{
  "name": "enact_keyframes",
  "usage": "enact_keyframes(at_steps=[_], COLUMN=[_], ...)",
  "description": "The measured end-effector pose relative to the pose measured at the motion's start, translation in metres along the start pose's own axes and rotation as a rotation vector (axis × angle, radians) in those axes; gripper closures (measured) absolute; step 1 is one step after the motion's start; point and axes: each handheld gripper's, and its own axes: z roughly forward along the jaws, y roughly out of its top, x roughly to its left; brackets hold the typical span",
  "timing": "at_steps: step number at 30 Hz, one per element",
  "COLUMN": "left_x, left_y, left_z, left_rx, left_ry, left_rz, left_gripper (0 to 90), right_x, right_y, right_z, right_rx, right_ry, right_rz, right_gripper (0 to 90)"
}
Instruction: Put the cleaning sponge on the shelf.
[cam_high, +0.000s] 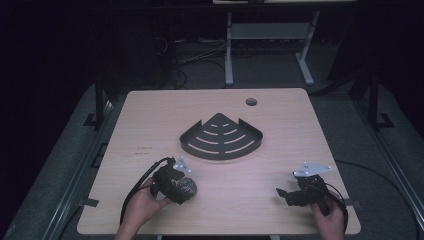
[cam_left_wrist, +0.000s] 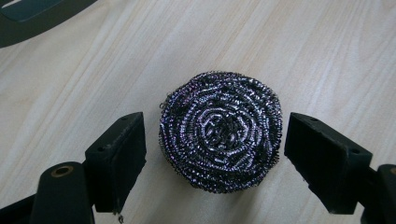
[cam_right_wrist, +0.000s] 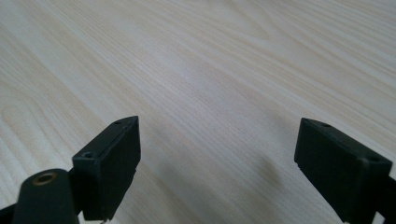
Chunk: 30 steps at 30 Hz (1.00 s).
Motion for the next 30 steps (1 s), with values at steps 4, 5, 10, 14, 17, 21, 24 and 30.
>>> enact_keyframes(at_steps=[4, 5, 10, 14, 17, 21, 24, 30], left_x=[0.0002, 0.0003, 0.0003, 0.0027, 0.0031, 0.0031, 0.0031, 0.0025], left_y=[0.0006, 0.0008, 0.0021, 0.0021, 0.0018, 0.0028, 0.0034, 0.0050], left_z=[0.0026, 0.0030, 0.0050, 0.0045, 0.0045, 0.0046, 0.0057, 0.0092], left_rx=[0.008, 0.010, 0.015, 0.021, 0.020, 0.028, 0.030, 0.043], left_ry=[-0.009, -0.011, -0.013, -0.015, -0.019, -0.017, -0.019, -0.025], left_rz=[-0.006, -0.005, -0.008, -0.012, -0.021, -0.015, -0.019, -0.013], left_gripper=[20.2, 20.3, 22.1, 23.0, 23.6, 23.7, 23.7, 24.8], right_x=[0.0001, 0.0002, 0.0003, 0.0001, 0.0005, 0.0013, 0.0017, 0.0022], right_y=[0.0003, 0.0003, 0.0004, 0.0004, 0.0007, 0.0011, 0.0013, 0.0015], right_z=[-0.0001, -0.0002, 0.0001, -0.0001, 0.0000, 0.0006, 0.0009, 0.0007], right_rx=[-0.004, -0.004, -0.003, -0.005, -0.002, 0.002, 0.003, 0.005], right_ry=[-0.001, 0.000, 0.000, -0.001, 0.000, 0.001, 0.003, 0.005], right_rz=[-0.004, -0.004, -0.003, -0.005, 0.000, -0.006, -0.005, -0.005], right_gripper=[14.0, 14.0, 14.0, 14.0, 14.0, 14.0, 14.0, 14.0])
